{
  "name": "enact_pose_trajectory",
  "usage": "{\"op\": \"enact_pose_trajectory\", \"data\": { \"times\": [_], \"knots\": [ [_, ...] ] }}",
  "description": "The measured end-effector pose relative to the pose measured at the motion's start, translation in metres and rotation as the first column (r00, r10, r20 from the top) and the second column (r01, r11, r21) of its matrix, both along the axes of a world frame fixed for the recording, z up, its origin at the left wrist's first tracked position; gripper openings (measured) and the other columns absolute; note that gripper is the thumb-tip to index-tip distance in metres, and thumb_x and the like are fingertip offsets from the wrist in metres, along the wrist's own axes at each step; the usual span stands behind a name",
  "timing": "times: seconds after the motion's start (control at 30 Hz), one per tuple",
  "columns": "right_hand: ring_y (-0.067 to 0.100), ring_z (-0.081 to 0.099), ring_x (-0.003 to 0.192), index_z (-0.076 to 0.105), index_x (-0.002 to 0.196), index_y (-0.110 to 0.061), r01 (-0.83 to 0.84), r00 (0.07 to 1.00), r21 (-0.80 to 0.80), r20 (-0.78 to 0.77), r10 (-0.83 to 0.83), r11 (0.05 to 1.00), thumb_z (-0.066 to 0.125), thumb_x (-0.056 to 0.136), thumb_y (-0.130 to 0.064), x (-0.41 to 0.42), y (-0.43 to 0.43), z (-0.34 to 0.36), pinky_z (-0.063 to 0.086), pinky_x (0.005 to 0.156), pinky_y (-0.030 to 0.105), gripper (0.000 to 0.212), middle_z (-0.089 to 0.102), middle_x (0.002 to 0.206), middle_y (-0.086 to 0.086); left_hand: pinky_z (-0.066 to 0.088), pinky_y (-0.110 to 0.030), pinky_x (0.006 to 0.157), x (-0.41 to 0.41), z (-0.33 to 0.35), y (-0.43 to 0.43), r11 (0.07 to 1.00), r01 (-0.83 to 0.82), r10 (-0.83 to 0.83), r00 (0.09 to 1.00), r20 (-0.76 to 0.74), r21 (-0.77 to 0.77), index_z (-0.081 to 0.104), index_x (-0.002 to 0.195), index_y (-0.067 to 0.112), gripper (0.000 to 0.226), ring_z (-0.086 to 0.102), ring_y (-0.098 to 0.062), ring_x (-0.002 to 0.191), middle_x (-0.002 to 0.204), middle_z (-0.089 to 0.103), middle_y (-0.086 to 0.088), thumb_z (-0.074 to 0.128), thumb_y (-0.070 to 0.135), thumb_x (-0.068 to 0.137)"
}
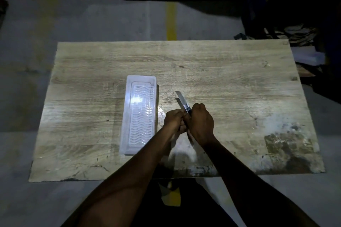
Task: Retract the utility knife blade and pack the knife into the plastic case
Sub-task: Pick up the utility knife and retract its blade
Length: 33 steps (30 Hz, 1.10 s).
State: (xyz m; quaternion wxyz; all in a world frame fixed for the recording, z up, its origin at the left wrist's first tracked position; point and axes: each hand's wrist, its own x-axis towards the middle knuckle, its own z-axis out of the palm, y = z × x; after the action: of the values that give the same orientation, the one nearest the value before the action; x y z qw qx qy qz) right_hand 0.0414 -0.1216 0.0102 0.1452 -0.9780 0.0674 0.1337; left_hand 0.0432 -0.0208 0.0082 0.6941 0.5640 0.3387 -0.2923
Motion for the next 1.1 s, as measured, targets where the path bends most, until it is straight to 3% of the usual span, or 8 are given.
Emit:
{"op": "enact_pose_trajectory", "data": {
  "times": [0.07,0.17,0.3,0.37,0.43,0.53,0.8,1.1],
  "knots": [
    [0.034,0.064,0.091,0.056,0.105,-0.004,-0.041,0.998,0.014,0.043,0.04,0.999,0.047,0.092,-0.033,-0.007,0.002,0.02,0.053,0.073,0.043,0.033,0.059,0.106,0.014,0.053,-0.037,0.072,-0.004,0.012,0.007,0.999,-0.004,0.001,0.997,0.074,0.044,0.069,0.101,-0.003,0.025,0.061,-0.028,0.073,0.085,0.065,-0.018,0.048,0.011,0.096],
    [0.034,0.064,0.084,0.057,0.098,-0.006,-0.079,0.991,0.074,0.112,0.07,0.994,0.055,0.087,-0.029,-0.017,0.007,0.05,0.049,0.065,0.038,0.026,0.059,0.099,0.013,0.058,-0.046,0.079,-0.012,0.039,0.016,0.997,-0.018,0.007,0.989,0.149,0.073,0.07,0.097,-0.001,0.016,0.065,-0.03,0.074,0.089,0.067,-0.02,0.057,0.009,0.094],
    [0.03,0.063,0.078,0.058,0.094,-0.01,-0.123,0.973,0.161,0.216,0.086,0.979,0.061,0.083,-0.031,-0.028,0.012,0.084,0.035,0.059,0.029,0.024,0.061,0.095,0.008,0.063,-0.038,0.064,-0.022,0.078,0.031,0.989,-0.036,0.001,0.971,0.237,0.142,0.073,0.092,0.002,0.013,0.069,-0.025,0.059,0.078,0.07,-0.017,0.062,0.009,0.09],
    [0.021,0.063,0.073,0.06,0.092,-0.015,-0.038,0.984,0.367,0.176,-0.03,0.929,0.062,0.083,-0.037,-0.027,0.011,0.102,0.041,0.059,0.03,0.024,0.066,0.086,0.003,0.063,-0.038,0.061,-0.024,0.098,0.038,0.989,-0.017,-0.025,0.959,0.283,0.144,0.072,0.091,0.003,0.014,0.071,-0.028,0.057,0.079,0.072,-0.017,0.06,0.01,0.089],
    [0.016,0.064,0.062,0.06,0.086,-0.018,0.206,0.978,0.69,-0.129,-0.162,0.694,0.06,0.085,-0.042,-0.019,0.006,0.12,0.05,0.059,0.03,0.024,0.067,0.076,0.002,0.063,-0.038,0.059,-0.022,0.118,0.044,0.987,0.0,-0.052,0.945,0.324,0.158,0.071,0.086,0.007,0.013,0.072,-0.031,0.056,0.08,0.073,-0.015,0.06,0.012,0.088],
    [0.028,0.07,0.062,0.058,0.083,-0.016,0.53,0.814,0.782,-0.577,0.061,0.328,0.046,0.089,-0.051,-0.012,-0.01,0.141,0.055,0.057,0.031,0.038,0.069,0.068,0.003,0.061,-0.033,0.052,-0.016,0.142,0.05,0.973,0.031,-0.123,0.908,0.401,0.228,0.071,0.076,0.016,0.014,0.072,-0.028,0.051,0.075,0.075,-0.009,0.061,0.016,0.087],
    [0.042,0.073,0.07,0.065,0.096,-0.014,0.379,0.855,0.823,-0.486,0.179,0.424,0.059,0.081,-0.062,0.0,-0.007,0.173,0.059,0.057,0.041,0.051,0.072,0.066,0.009,0.059,-0.032,0.051,-0.013,0.174,0.042,0.96,0.011,-0.164,0.832,0.53,0.279,0.073,0.076,0.011,0.016,0.073,-0.031,0.054,0.071,0.076,-0.005,0.059,0.01,0.085],
    [0.037,0.071,0.06,0.052,0.086,-0.007,0.308,0.902,0.85,-0.404,0.154,0.427,0.059,0.093,-0.037,-0.005,-0.003,0.185,0.058,0.053,0.038,0.032,0.071,0.072,0.015,0.059,-0.032,0.052,-0.012,0.174,0.046,0.971,-0.13,0.005,0.85,0.527,0.2,0.069,0.078,0.008,0.014,0.071,-0.03,0.052,0.08,0.072,-0.012,0.059,0.01,0.087]
  ]
}}
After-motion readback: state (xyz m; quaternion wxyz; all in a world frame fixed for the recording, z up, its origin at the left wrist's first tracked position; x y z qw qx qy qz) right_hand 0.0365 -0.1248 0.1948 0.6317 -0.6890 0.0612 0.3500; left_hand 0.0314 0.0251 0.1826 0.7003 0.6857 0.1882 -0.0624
